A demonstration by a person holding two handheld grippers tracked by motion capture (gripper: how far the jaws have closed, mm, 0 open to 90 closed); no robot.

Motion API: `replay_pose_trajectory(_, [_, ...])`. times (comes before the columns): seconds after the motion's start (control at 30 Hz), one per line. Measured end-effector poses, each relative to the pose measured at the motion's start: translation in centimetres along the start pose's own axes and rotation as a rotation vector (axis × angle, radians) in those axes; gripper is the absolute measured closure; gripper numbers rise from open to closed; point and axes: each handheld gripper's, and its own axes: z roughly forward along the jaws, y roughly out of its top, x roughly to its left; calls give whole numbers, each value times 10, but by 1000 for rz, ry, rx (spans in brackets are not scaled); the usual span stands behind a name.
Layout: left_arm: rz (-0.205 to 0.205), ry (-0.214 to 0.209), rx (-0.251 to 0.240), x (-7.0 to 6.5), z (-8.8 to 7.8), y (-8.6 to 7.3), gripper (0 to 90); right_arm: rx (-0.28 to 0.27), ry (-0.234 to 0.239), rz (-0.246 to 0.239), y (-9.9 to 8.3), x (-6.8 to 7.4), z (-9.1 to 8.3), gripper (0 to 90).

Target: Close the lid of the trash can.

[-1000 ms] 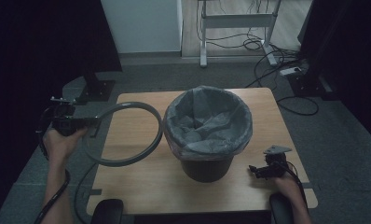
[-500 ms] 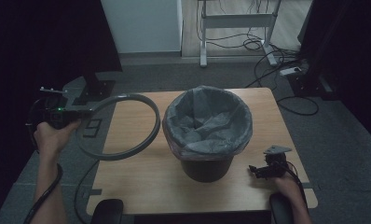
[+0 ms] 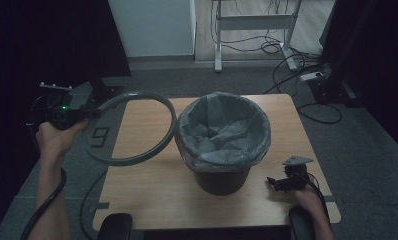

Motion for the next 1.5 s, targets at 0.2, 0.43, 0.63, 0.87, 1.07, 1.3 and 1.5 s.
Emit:
replay_pose_trajectory(0.2, [24, -27, 3, -14, 9, 10, 793, 0, 0, 0, 0, 0, 0, 0])
replay_pose_trajectory(0.43, [56, -51, 15, -31, 22, 21, 793, 0, 0, 0, 0, 0, 0, 0])
replay_pose_trajectory(0.63, [73, -70, 21, -43, 33, 26, 793, 0, 0, 0, 0, 0, 0, 0])
replay_pose_trajectory(0.87, [102, -94, 30, -60, 47, 34, 793, 0, 0, 0, 0, 0, 0, 0])
replay_pose_trajectory(1.07, [128, -115, 45, -77, 61, 41, 793, 0, 0, 0, 0, 0, 0, 0])
replay_pose_trajectory(1.3, [152, -142, 50, -97, 74, 50, 793, 0, 0, 0, 0, 0, 0, 0])
replay_pose_trajectory(1.5, [174, -181, 49, -115, 86, 58, 792, 0, 0, 0, 0, 0, 0, 0])
